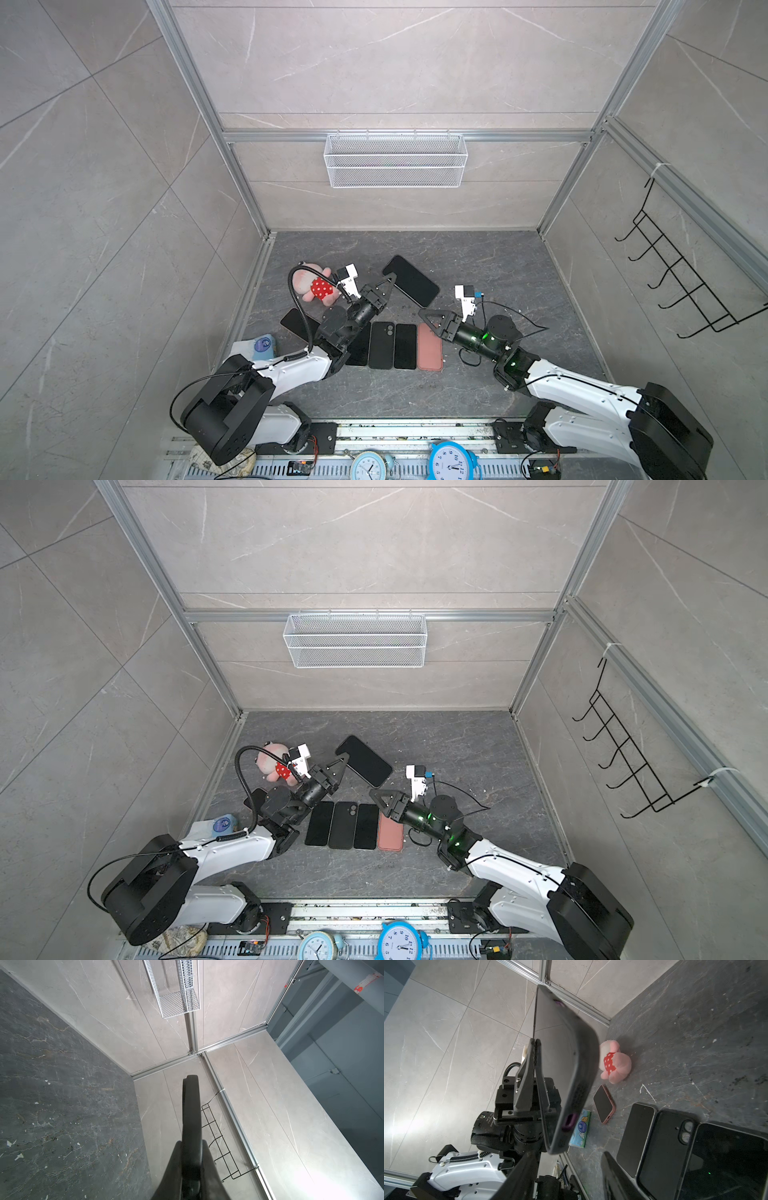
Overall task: Take the phone out of the phone case
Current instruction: Pass the phone, then remove the phone case from the phone.
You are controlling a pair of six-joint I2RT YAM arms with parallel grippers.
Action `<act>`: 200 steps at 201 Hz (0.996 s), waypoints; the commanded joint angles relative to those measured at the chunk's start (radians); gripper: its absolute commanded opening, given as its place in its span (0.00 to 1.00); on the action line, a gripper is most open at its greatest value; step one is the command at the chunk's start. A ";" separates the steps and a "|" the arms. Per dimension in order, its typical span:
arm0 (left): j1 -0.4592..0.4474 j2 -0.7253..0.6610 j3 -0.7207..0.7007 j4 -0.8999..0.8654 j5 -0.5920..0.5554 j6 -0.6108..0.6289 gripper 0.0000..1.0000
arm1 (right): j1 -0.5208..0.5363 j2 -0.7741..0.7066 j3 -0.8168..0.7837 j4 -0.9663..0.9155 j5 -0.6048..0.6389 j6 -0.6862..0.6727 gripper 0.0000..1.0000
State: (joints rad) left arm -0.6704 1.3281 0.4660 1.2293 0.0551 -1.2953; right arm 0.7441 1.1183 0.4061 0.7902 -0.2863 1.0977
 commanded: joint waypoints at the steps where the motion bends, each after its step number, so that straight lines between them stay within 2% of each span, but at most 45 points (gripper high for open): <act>1: -0.006 -0.012 0.016 0.164 -0.029 -0.021 0.00 | 0.006 0.012 0.043 0.063 -0.014 -0.003 0.47; 23: -0.012 -0.014 0.013 0.163 -0.030 -0.019 0.00 | 0.005 0.027 0.045 0.087 -0.019 0.004 0.40; 98: -0.028 -0.018 0.006 0.171 -0.045 -0.010 0.00 | 0.006 0.040 0.057 0.109 -0.019 0.011 0.25; 146: -0.031 -0.018 0.006 0.170 -0.052 -0.014 0.00 | 0.006 0.056 0.054 0.131 -0.029 0.013 0.11; 188: -0.031 -0.022 0.007 0.136 -0.061 -0.052 0.00 | 0.006 0.057 0.059 0.086 -0.047 -0.024 0.01; 200: -0.030 -0.034 0.009 0.102 -0.067 -0.065 0.00 | 0.005 0.058 0.062 0.059 -0.062 -0.085 0.00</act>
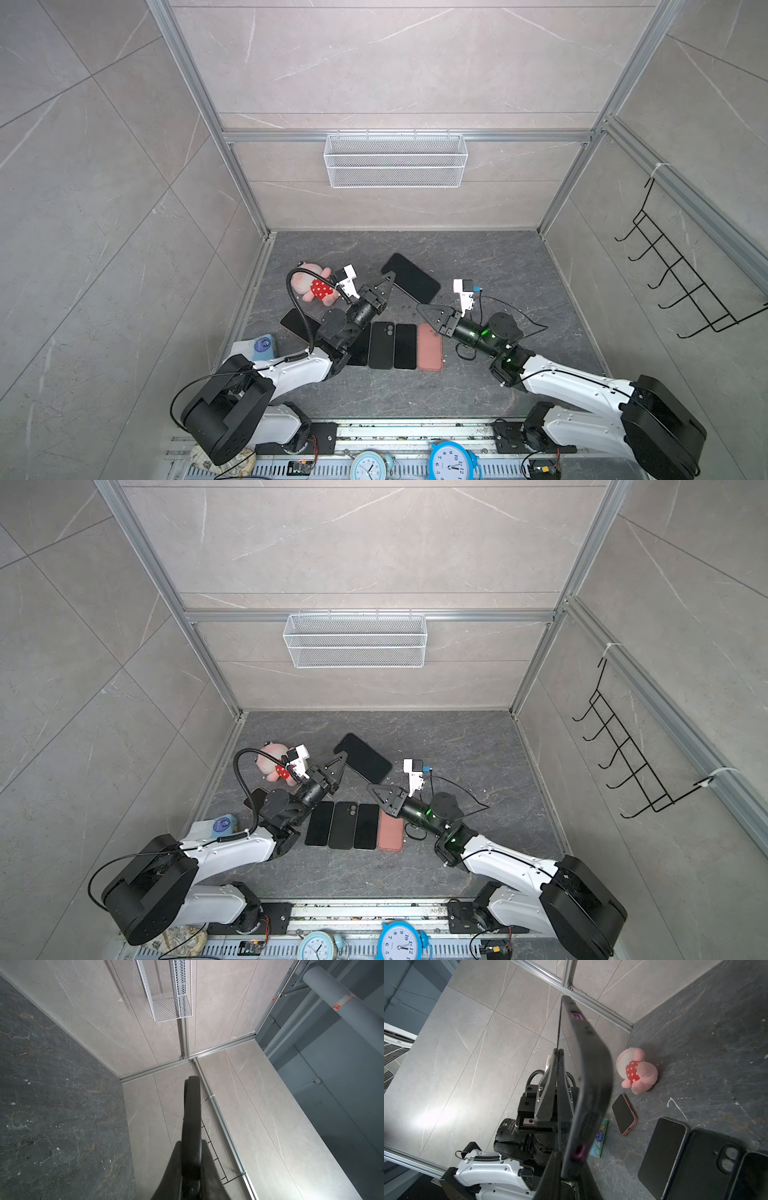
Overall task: Take the phone out of the phone case
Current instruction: Remove the phone case from the phone.
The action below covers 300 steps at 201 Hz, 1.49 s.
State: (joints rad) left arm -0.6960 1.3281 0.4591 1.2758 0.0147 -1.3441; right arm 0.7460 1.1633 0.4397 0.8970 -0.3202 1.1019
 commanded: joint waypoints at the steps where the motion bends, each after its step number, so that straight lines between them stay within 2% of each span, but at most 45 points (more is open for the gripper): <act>1: -0.005 -0.034 0.016 0.052 -0.027 -0.018 0.00 | 0.004 0.012 0.027 -0.051 -0.029 -0.092 0.00; 38: -0.005 -0.116 0.044 -0.153 -0.040 -0.047 0.00 | 0.008 -0.020 0.064 -0.298 -0.031 -0.305 0.00; 62: -0.005 -0.171 0.070 -0.286 -0.032 -0.054 0.00 | 0.026 -0.053 0.109 -0.492 0.040 -0.468 0.00; 88: -0.005 -0.195 0.093 -0.360 -0.016 -0.069 0.00 | 0.036 -0.054 0.155 -0.591 0.096 -0.598 0.00; 135: -0.005 -0.185 0.101 -0.351 0.005 -0.094 0.00 | 0.041 -0.037 0.218 -0.662 0.165 -0.713 0.00; 153: 0.000 -0.204 0.097 -0.366 0.009 -0.073 0.00 | 0.042 -0.056 0.215 -0.670 0.146 -0.720 0.00; 163: 0.013 -0.219 0.096 -0.376 0.026 -0.063 0.00 | 0.041 -0.080 0.201 -0.676 0.137 -0.720 0.11; 176: 0.041 -0.248 0.105 -0.411 0.073 -0.040 0.00 | 0.042 -0.123 0.174 -0.703 0.136 -0.725 0.29; 193: 0.090 -0.292 0.133 -0.504 0.159 0.007 0.00 | 0.042 -0.186 0.173 -0.805 0.141 -0.752 0.46; 213: 0.155 -0.335 0.179 -0.634 0.258 0.075 0.00 | 0.041 -0.262 0.193 -0.920 0.135 -0.776 0.54; 241: 0.189 -0.378 0.197 -0.685 0.284 0.147 0.00 | 0.041 -0.325 0.195 -0.950 0.119 -0.724 0.65; 269: 0.190 -0.361 0.174 -0.528 0.284 0.133 0.00 | 0.041 -0.344 0.150 -0.777 0.061 -0.551 0.77; 300: 0.181 -0.329 0.150 -0.376 0.248 0.101 0.00 | 0.042 -0.294 0.094 -0.467 0.021 -0.339 0.81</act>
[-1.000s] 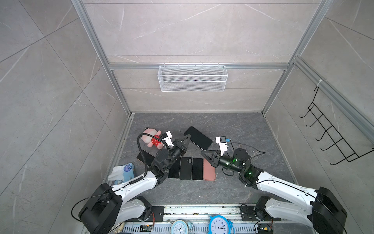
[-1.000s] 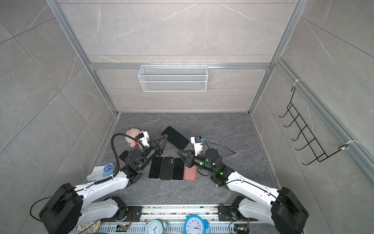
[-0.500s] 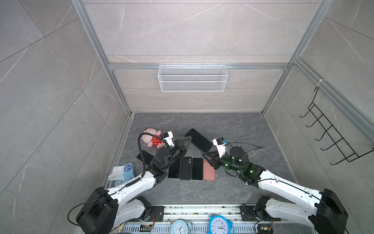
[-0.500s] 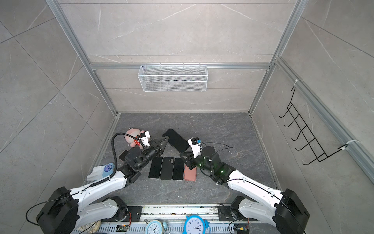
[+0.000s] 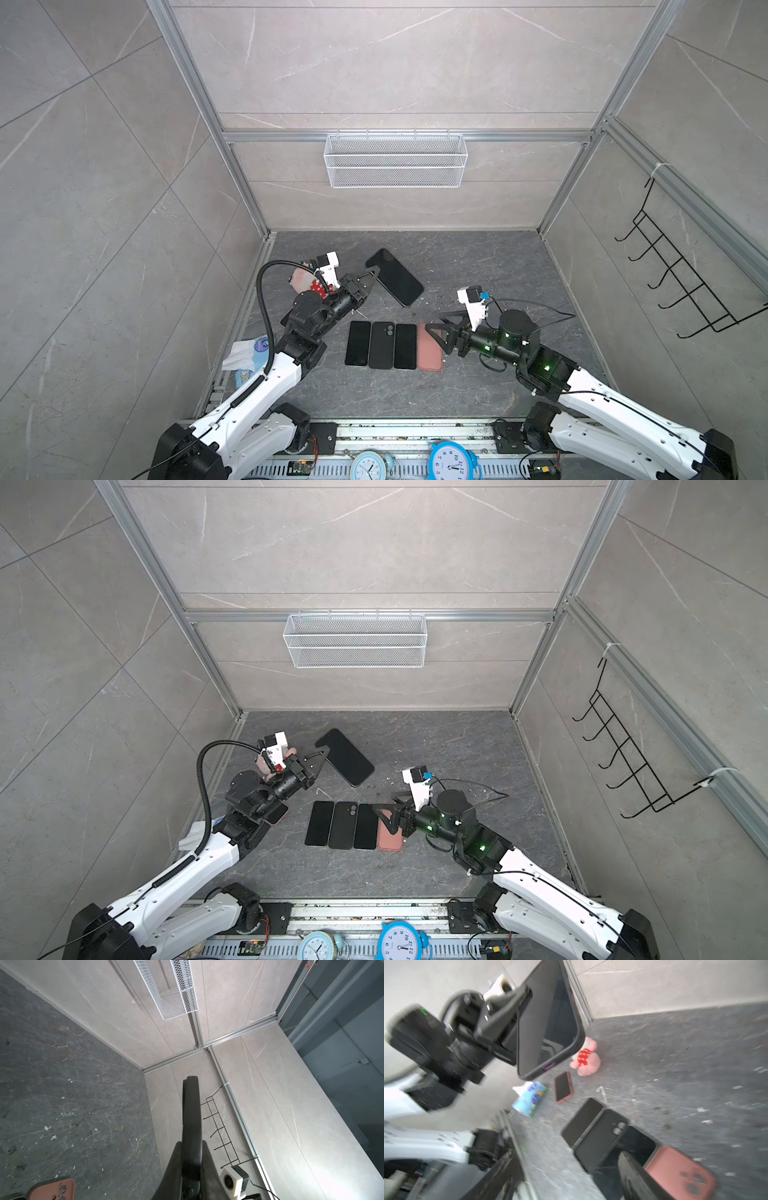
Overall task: Take the phone out of the phone case
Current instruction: Remove the phone case from the phone.
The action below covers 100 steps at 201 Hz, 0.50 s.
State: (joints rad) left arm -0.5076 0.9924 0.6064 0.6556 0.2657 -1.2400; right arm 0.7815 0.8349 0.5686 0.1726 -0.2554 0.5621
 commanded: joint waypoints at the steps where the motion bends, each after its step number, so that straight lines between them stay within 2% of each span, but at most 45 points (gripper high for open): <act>1: -0.008 0.008 0.002 0.245 -0.008 -0.005 0.00 | 0.006 0.038 -0.036 0.263 -0.044 0.206 0.81; 26: -0.032 0.033 -0.013 0.330 -0.037 -0.027 0.00 | 0.008 0.107 -0.048 0.428 -0.033 0.302 0.82; 100: -0.079 0.064 -0.032 0.400 -0.090 -0.027 0.00 | 0.028 0.245 -0.039 0.621 0.021 0.389 0.78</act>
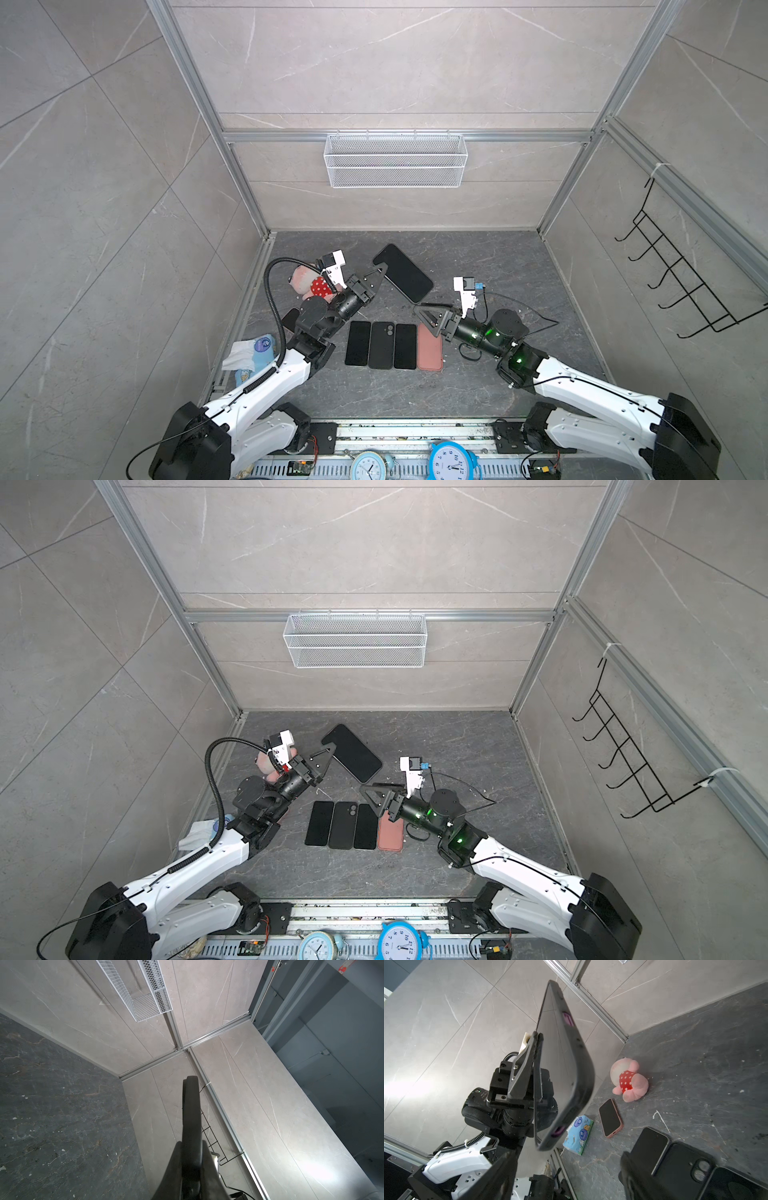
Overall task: Take the phone out of the phone case
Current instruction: Remove the phone case from the phone.
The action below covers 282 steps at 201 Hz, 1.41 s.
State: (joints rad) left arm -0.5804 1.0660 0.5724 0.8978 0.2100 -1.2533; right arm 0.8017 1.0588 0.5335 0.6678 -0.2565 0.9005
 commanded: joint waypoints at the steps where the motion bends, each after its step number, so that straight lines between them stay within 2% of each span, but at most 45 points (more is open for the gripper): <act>1: -0.006 -0.011 0.000 0.158 -0.034 -0.014 0.00 | 0.007 0.023 -0.005 0.128 0.022 0.052 0.78; 39: -0.009 -0.006 -0.011 0.163 -0.047 -0.020 0.00 | 0.008 0.051 -0.003 0.179 0.015 0.074 0.69; 69: -0.010 -0.006 -0.020 0.168 -0.061 -0.025 0.00 | 0.009 0.071 -0.002 0.214 0.007 0.096 0.51; 184: -0.011 -0.008 -0.025 0.169 -0.075 -0.018 0.00 | 0.018 0.147 0.003 0.305 -0.050 0.156 0.26; 251: -0.013 -0.016 -0.031 0.153 -0.077 -0.018 0.00 | 0.019 0.157 -0.006 0.304 -0.046 0.145 0.00; 282: -0.012 -0.041 -0.022 0.082 -0.081 -0.028 0.00 | 0.019 0.145 -0.011 0.258 -0.052 0.069 0.00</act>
State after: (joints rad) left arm -0.5896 1.0702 0.5270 0.9478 0.1490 -1.2835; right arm 0.8173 1.2098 0.5327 0.9520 -0.3031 1.0691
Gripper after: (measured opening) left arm 0.117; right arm 0.131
